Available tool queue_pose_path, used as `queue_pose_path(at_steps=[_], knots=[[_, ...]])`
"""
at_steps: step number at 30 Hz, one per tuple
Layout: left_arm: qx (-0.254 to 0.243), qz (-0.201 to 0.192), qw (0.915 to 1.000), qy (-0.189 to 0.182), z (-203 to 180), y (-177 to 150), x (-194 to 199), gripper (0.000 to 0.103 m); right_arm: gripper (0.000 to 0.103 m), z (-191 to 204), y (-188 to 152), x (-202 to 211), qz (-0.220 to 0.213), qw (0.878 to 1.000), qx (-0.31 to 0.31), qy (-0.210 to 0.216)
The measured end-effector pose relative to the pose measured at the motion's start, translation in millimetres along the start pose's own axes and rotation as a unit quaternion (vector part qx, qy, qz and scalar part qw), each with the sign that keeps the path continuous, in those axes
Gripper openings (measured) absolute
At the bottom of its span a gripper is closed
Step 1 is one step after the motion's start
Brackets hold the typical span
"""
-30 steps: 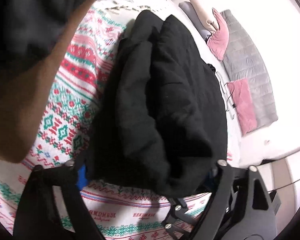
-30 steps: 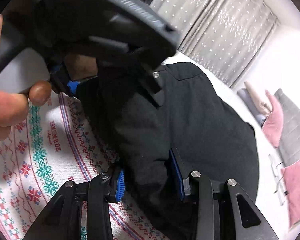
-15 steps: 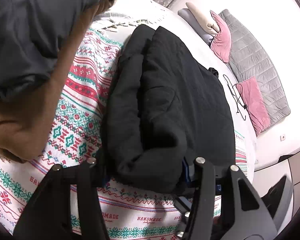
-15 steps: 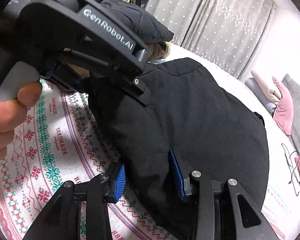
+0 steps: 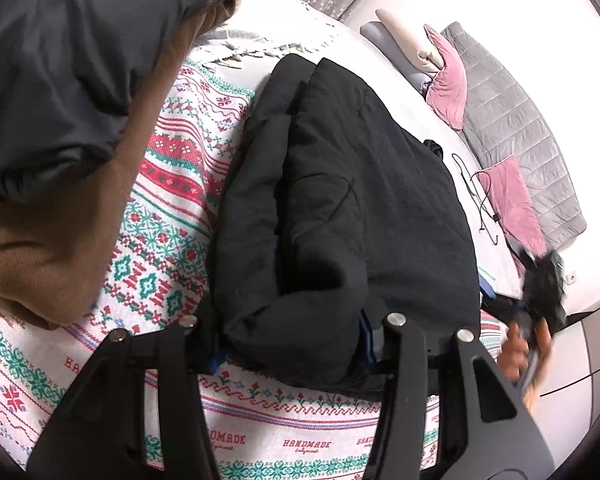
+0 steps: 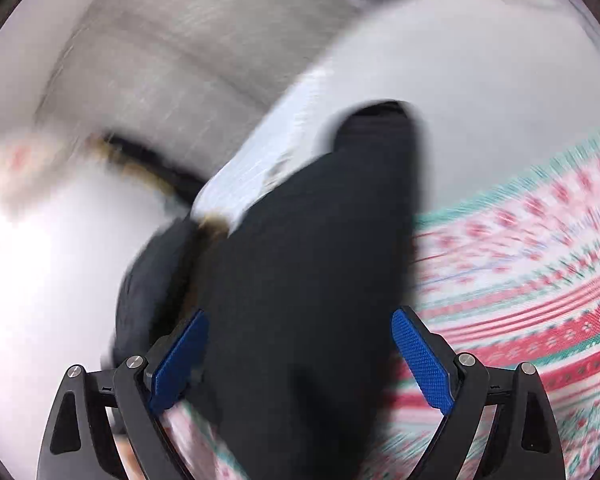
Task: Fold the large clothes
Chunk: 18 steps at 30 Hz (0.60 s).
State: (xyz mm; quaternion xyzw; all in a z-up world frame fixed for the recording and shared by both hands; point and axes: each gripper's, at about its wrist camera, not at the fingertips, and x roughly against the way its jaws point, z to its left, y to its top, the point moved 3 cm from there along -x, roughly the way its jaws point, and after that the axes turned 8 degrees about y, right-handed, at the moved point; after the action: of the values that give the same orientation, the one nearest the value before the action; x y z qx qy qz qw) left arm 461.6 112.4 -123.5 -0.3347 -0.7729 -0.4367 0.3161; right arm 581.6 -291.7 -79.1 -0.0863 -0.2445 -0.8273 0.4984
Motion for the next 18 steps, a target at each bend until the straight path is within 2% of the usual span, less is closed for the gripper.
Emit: queue_pose_path(at_steps=[2,4,11,15,18], knots=[[-0.004,-0.003,1.0000,0.004,-1,-1,-1,0.052,0.094,-26,23,-20,0.001,0.999,-0.031,0.014],[-0.002,-0.003,1.0000,0.006,-3,0,-3,0.052,0.094,-37,39,-43,0.008,0.999,-0.032,0.011],[-0.006,-0.007,1.0000,0.001,2,-1,-3,0.052,0.094,-44,76,-92,-0.014,0.998,-0.033,0.050],[-0.022,-0.019,0.9995,0.013,-1,-4,-2,0.053,0.094,-38,78,-116,0.000,1.000,0.005,0.016],[-0.025,-0.023,0.9993,0.016,-3,-4,-1,0.053,0.086,-36,78,-124,-0.001,0.999,0.036,0.002]])
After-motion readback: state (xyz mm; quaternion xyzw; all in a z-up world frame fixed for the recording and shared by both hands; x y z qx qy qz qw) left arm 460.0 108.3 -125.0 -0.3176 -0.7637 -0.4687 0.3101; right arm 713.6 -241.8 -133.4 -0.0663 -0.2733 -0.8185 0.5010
